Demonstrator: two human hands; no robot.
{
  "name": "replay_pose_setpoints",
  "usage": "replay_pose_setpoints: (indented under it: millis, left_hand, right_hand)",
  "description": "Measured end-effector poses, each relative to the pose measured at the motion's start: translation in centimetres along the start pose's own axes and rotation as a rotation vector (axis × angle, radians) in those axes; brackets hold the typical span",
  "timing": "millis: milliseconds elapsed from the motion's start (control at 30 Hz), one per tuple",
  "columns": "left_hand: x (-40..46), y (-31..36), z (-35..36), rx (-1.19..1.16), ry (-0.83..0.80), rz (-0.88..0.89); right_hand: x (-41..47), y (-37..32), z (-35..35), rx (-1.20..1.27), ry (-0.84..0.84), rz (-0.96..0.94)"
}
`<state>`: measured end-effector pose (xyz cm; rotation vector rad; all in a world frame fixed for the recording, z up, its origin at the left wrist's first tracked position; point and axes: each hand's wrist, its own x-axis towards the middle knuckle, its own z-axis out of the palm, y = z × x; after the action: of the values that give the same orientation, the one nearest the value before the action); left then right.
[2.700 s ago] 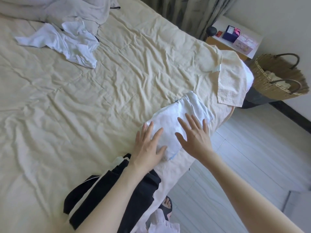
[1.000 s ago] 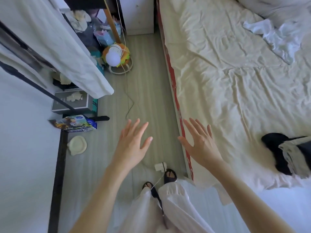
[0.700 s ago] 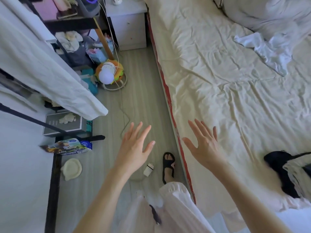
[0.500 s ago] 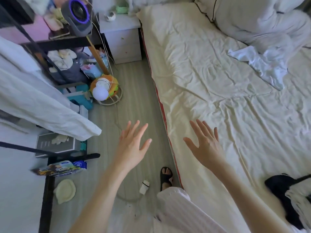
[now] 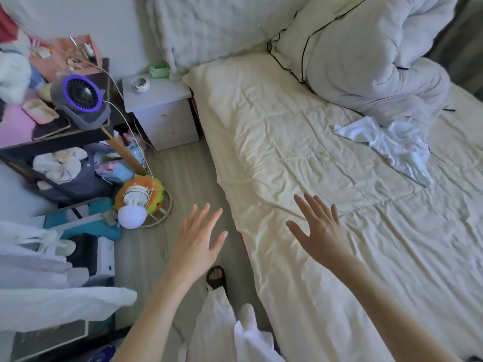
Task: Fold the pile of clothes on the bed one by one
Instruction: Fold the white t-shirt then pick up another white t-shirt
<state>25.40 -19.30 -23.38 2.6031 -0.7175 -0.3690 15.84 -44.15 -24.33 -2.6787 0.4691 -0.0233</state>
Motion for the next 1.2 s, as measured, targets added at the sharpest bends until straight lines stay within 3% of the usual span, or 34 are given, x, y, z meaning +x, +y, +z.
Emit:
replay_pose_setpoints:
  millis: [300,533,767,967,1100,1200]
  left_hand:
    - [21.0,-5.4,-5.3,0.097,-0.086,0.225]
    - [33.9,-5.3,-4.2,0.140,-0.283,0.293]
    - [45.2,1.2,6.3,0.238,-0.460,0.403]
    - [53.0,6.0,19.0,0.384,-0.737,0.490]
    - [57.4,8.7,26.2,0.461,-0.784,0.537]
    - [60.0,9.8,30.4,0.536,-0.807,0.527]
  right_hand:
    - [16.7,-1.2,1.6,-0.021,0.045,0.190]
    - [25.1,1.9,3.0,0.005,0.022,0.377]
    - [31.8,15.7,3.9,-0.060,-0.088,0.561]
    - [37.0,30.3,6.4,-0.090,-0.152,0.736]
    - [38.4,38.3,9.0,-0.094,-0.218,0.827]
    - [39.7,44.4,9.7,-0.092,-0.161,0.901]
